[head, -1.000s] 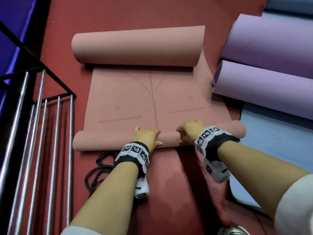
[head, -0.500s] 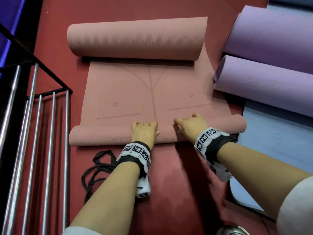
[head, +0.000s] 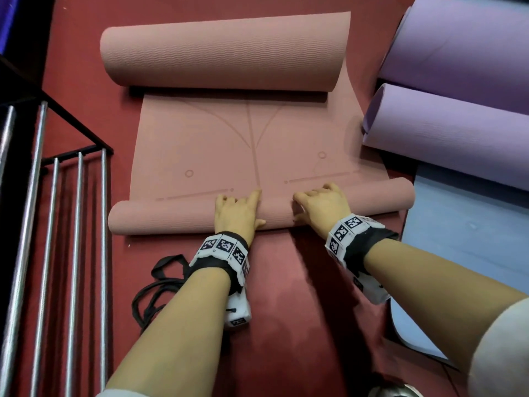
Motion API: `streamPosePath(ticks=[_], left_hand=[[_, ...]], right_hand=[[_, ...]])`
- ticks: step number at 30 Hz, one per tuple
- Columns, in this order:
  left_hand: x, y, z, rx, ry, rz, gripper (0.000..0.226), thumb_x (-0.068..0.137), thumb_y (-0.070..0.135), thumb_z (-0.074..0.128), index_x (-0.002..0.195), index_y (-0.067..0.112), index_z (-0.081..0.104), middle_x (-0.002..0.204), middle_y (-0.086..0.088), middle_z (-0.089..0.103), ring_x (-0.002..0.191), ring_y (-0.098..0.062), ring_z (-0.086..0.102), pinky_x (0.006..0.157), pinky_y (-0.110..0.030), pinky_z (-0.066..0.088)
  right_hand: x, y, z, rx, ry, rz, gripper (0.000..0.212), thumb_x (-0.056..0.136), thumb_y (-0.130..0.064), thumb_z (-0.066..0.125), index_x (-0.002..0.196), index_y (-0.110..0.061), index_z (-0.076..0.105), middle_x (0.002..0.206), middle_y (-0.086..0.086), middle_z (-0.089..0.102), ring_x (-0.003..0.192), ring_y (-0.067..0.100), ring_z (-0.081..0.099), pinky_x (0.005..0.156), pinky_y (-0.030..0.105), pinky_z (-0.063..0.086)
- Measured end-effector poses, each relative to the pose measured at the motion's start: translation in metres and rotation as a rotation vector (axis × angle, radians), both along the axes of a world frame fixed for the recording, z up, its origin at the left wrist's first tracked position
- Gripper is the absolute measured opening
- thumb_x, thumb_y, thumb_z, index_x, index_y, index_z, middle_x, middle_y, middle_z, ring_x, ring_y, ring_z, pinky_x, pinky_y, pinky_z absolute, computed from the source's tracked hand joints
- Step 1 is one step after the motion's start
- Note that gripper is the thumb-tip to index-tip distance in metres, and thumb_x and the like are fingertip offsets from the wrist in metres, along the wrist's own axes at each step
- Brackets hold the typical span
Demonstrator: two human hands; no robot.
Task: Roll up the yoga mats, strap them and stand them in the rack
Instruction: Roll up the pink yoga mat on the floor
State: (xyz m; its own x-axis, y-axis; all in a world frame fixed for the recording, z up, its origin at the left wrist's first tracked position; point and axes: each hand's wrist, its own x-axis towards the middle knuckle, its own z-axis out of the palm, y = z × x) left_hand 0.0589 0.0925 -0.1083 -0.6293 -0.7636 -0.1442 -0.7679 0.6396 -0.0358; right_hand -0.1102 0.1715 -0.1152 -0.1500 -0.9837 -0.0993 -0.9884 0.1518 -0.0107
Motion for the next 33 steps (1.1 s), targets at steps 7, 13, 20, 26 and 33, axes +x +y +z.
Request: streamPosePath(ticks=[7, 13, 20, 26, 33], left_hand=[[-0.003, 0.003, -0.011, -0.082, 0.151, 0.064, 0.030, 0.087, 0.037, 0.058, 0.113, 0.022, 0.064, 0.126, -0.009, 0.047, 0.118, -0.030, 0.039, 0.102, -0.043, 0.018], [0.000, 0.001, -0.012, -0.164, 0.079, 0.000, 0.072, 0.070, 0.059, 0.064, 0.128, 0.017, 0.056, 0.097, -0.009, 0.063, 0.091, -0.028, 0.060, 0.093, -0.041, 0.039], [-0.008, -0.015, -0.016, -0.086, 0.128, 0.033, 0.048, 0.068, 0.037, 0.078, 0.106, 0.013, 0.062, 0.125, -0.012, 0.057, 0.120, -0.031, 0.049, 0.100, -0.040, 0.021], [-0.016, -0.026, -0.011, -0.105, 0.123, 0.071, 0.040, 0.086, 0.042, 0.058, 0.121, 0.022, 0.060, 0.127, -0.009, 0.046, 0.118, -0.030, 0.038, 0.101, -0.041, 0.017], [-0.012, -0.035, -0.019, -0.204, 0.085, -0.013, 0.077, 0.062, 0.065, 0.068, 0.116, 0.011, 0.059, 0.103, -0.007, 0.066, 0.093, -0.027, 0.061, 0.091, -0.042, 0.040]], right_hand=[[0.006, 0.000, -0.017, -0.267, 0.171, -0.024, 0.040, 0.053, -0.044, 0.085, 0.073, -0.013, 0.070, 0.065, 0.004, 0.061, 0.061, 0.024, 0.060, 0.057, 0.025, 0.045], [0.005, -0.006, -0.003, -0.127, 0.141, -0.036, 0.077, 0.037, -0.052, 0.088, 0.096, -0.010, 0.061, 0.074, 0.004, 0.068, 0.070, 0.023, 0.066, 0.070, 0.030, 0.046], [-0.006, -0.016, -0.018, -0.267, 0.130, -0.019, 0.040, 0.049, -0.043, 0.088, 0.072, -0.017, 0.067, 0.069, 0.001, 0.068, 0.065, 0.020, 0.066, 0.067, 0.026, 0.049], [-0.001, -0.020, -0.018, -0.188, 0.106, -0.086, 0.079, 0.057, -0.058, 0.078, 0.114, -0.006, 0.063, 0.100, 0.011, 0.063, 0.093, 0.029, 0.060, 0.084, 0.036, 0.046], [-0.004, -0.034, -0.012, -0.237, 0.191, -0.079, 0.038, 0.046, -0.016, 0.083, 0.079, -0.016, 0.065, 0.059, 0.002, 0.060, 0.057, 0.022, 0.061, 0.073, 0.033, 0.035]])
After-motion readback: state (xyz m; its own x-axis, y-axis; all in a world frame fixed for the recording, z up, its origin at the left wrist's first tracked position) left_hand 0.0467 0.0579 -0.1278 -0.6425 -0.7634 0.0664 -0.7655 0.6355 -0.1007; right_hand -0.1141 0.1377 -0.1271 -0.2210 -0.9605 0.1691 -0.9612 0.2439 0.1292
